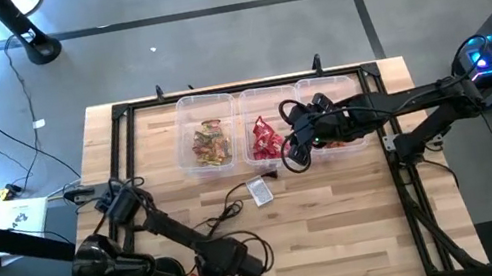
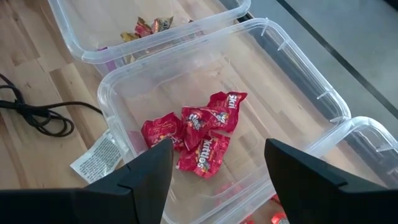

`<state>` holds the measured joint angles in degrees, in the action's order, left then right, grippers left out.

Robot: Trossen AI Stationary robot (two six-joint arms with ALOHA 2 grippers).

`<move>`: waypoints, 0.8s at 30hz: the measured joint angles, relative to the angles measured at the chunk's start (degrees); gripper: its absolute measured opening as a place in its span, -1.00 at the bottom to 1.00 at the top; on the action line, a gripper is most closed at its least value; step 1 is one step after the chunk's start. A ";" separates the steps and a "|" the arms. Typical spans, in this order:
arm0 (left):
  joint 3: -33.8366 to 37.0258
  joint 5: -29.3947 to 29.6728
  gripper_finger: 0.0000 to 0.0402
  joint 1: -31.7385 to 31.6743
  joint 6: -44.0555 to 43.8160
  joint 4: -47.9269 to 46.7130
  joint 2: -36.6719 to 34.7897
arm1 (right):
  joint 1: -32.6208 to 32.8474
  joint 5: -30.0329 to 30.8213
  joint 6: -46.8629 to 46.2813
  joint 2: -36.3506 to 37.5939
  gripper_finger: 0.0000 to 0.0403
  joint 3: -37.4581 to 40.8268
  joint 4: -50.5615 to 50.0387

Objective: Sort candy
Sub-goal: Put the red candy pack into the middle transparent bin

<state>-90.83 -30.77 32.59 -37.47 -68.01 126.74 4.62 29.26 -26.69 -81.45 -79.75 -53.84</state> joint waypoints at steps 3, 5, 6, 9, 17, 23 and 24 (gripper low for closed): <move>0.00 0.59 0.19 1.04 -1.58 -0.04 0.00 | 0.00 -0.02 -0.25 0.00 0.23 0.00 -0.12; 0.00 2.09 0.19 1.94 -2.44 0.05 0.01 | 0.00 -0.22 -0.25 0.00 0.23 0.00 -0.13; 0.00 3.08 0.19 2.32 -2.73 0.23 0.16 | 0.00 -0.24 -0.25 0.00 0.23 0.00 -0.13; -0.11 3.84 0.19 2.93 -3.27 0.15 1.19 | 0.00 -0.24 -0.25 0.00 0.23 0.00 -0.15; -0.45 3.90 0.01 2.93 -0.86 -0.52 2.62 | 0.00 -0.17 -0.27 -0.02 0.23 0.00 -0.20; -3.54 6.93 -0.86 2.22 6.97 -3.73 2.79 | 0.00 0.39 0.45 0.01 0.23 0.00 -0.65; -4.50 7.60 -0.91 1.82 8.45 -4.67 2.87 | 0.00 0.12 1.22 0.10 0.23 0.02 -0.85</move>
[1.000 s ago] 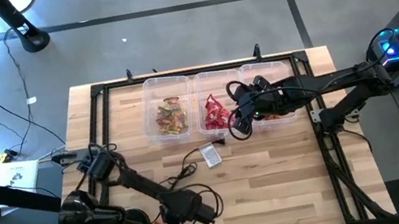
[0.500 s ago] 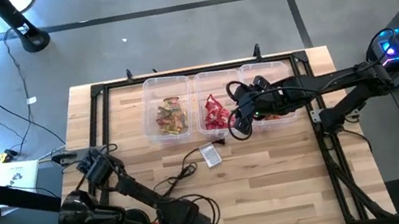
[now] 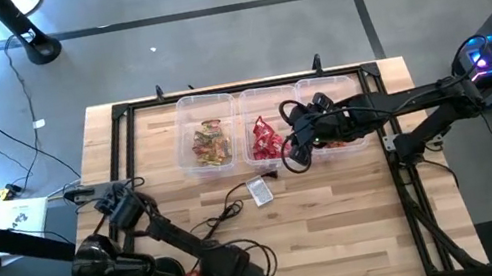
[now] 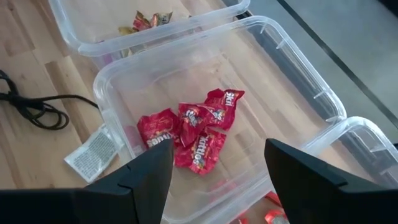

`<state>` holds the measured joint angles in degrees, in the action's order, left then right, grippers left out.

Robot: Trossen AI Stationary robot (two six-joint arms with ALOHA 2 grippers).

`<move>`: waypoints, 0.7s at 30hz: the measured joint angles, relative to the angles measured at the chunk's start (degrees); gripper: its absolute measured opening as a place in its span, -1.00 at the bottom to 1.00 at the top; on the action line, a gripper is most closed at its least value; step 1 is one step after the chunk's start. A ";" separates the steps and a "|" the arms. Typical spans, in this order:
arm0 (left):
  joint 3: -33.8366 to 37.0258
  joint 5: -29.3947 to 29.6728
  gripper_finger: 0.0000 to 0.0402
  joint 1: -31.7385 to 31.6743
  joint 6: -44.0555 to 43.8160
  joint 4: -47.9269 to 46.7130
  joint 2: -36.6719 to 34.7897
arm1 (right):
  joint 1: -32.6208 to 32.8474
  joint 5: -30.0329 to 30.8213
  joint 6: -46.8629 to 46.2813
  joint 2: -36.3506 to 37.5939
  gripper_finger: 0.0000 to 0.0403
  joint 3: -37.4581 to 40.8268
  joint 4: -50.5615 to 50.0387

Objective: Sort candy
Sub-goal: Put the red candy pack into the middle transparent bin

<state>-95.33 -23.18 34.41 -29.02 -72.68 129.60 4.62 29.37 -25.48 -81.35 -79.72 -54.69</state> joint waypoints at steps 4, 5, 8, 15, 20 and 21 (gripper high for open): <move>-4.98 4.22 -0.94 -2.44 8.50 -4.97 0.04 | 0.00 -0.07 0.48 0.27 0.23 -0.02 -0.95; -6.29 5.49 -0.96 -3.20 10.91 -5.96 0.02 | 0.00 -0.07 0.53 0.32 0.23 0.00 -1.35; -10.66 9.95 -0.98 -5.67 18.07 -7.10 0.02 | 0.00 -0.10 0.69 0.46 0.23 0.00 -2.82; -24.08 18.70 -0.99 -13.12 26.73 -7.78 -0.78 | 0.68 -0.55 3.39 4.38 0.23 0.00 -3.86; -31.18 22.90 -1.00 -18.82 29.08 -6.41 -6.35 | 0.66 3.86 0.40 11.46 0.23 0.00 -5.54; -31.83 23.17 -1.00 -19.99 28.59 -5.47 -7.97 | 0.66 4.80 -0.57 12.86 0.23 -0.02 -5.98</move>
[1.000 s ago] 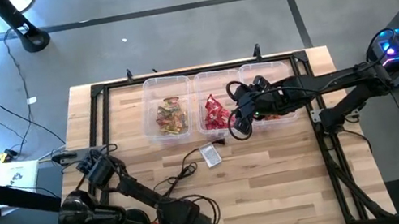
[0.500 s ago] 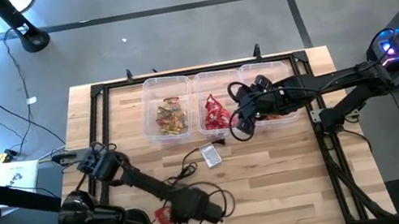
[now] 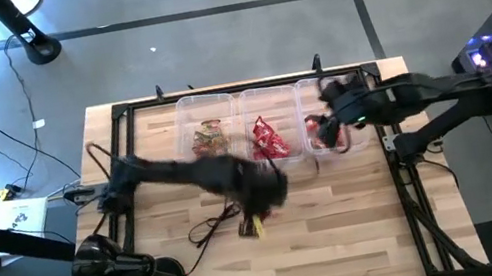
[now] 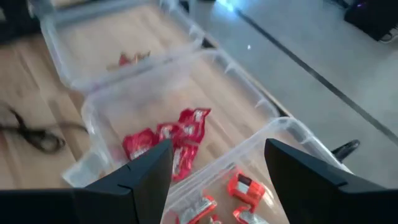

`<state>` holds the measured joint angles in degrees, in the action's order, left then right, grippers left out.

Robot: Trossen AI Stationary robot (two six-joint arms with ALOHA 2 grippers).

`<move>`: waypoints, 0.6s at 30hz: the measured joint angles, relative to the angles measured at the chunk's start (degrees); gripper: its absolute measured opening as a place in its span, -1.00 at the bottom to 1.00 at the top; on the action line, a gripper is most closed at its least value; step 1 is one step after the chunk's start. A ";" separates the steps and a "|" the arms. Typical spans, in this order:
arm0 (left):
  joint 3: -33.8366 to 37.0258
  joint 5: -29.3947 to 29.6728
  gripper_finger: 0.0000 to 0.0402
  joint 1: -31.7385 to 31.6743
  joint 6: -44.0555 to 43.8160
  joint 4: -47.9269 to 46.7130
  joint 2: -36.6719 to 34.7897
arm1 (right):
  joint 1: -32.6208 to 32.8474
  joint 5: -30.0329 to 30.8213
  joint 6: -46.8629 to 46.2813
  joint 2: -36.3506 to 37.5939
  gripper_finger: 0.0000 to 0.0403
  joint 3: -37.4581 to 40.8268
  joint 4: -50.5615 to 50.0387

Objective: Sort candy
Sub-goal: Put the red candy pack into the middle transparent bin

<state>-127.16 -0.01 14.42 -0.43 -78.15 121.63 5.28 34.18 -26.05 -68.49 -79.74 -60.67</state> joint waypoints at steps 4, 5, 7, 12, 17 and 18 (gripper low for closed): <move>0.02 3.16 -1.00 -4.70 -0.30 9.28 -7.05 | 0.04 1.59 -2.68 5.35 0.23 0.00 -0.33; 0.49 4.03 -1.00 -5.85 0.08 12.63 -8.74 | 0.02 2.03 -3.46 6.45 0.23 0.00 -0.38; 1.75 4.68 -1.00 -8.66 1.46 19.33 -10.58 | 0.02 2.59 -4.53 7.98 0.23 -0.02 -0.41; 5.80 3.16 -1.00 -15.40 5.53 28.52 -10.64 | 0.02 2.68 -5.00 9.57 0.23 -0.02 -2.20; 12.61 -0.87 -1.00 -21.25 5.17 35.06 -11.37 | 0.02 2.42 -6.12 9.73 0.23 -0.02 -5.34; 14.74 -1.91 -1.00 -22.17 4.89 37.47 -11.79 | 0.02 2.42 -6.43 9.71 0.23 -0.02 -5.90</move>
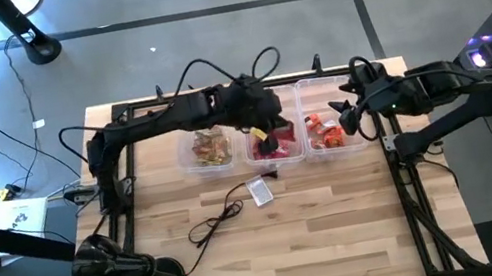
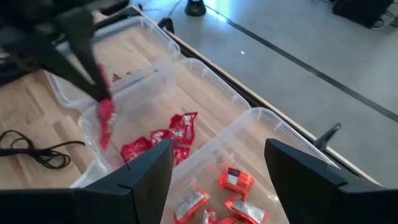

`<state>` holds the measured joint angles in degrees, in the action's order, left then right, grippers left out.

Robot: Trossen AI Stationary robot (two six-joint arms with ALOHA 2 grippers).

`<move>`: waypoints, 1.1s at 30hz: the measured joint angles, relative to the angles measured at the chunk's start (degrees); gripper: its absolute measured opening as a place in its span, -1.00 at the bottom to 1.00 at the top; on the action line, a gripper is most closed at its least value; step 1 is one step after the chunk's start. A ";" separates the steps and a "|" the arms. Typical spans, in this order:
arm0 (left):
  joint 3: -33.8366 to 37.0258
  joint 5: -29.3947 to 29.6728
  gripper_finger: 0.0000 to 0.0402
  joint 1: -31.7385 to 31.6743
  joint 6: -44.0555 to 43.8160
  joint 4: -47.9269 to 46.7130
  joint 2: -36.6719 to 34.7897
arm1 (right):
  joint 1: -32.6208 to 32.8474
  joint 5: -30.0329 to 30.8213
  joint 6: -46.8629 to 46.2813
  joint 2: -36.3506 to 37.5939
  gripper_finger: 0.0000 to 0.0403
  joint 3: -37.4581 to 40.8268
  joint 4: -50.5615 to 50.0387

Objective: Sort candy
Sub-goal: Put the red candy pack into the middle transparent bin, then return to Home Position

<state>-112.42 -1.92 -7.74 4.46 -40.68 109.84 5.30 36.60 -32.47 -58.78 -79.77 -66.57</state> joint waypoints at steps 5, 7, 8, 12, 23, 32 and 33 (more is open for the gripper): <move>15.02 -3.55 -1.00 -2.90 -5.92 18.77 -3.40 | 0.00 0.00 0.03 0.01 0.23 0.00 -1.80; 22.04 -3.53 -1.00 -3.36 -9.39 26.13 -5.54 | 0.00 0.02 0.39 0.02 0.23 0.00 -2.16; 25.42 -3.48 -1.00 -3.53 -10.83 29.90 -6.68 | 0.00 0.01 0.51 0.02 0.23 0.00 -2.40; 37.40 -2.59 -1.00 -3.98 -15.25 44.40 -12.62 | 0.00 0.04 2.01 0.00 0.23 0.00 -2.65; 48.67 -3.20 -0.68 -7.36 -24.85 54.54 -16.36 | -0.02 2.22 -0.01 -0.16 0.23 -0.02 -2.64; 48.76 -18.12 -0.07 -10.57 -22.82 53.40 -20.59 | -0.04 5.16 -8.47 -1.32 0.23 -0.07 -2.42; 48.76 -22.16 -0.03 -11.29 -22.83 53.05 -22.00 | -0.04 5.16 -9.81 -1.51 0.23 -0.07 -2.28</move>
<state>-63.66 -24.07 -19.03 -18.37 12.36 87.85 5.26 41.76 -42.28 -60.30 -79.83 -68.85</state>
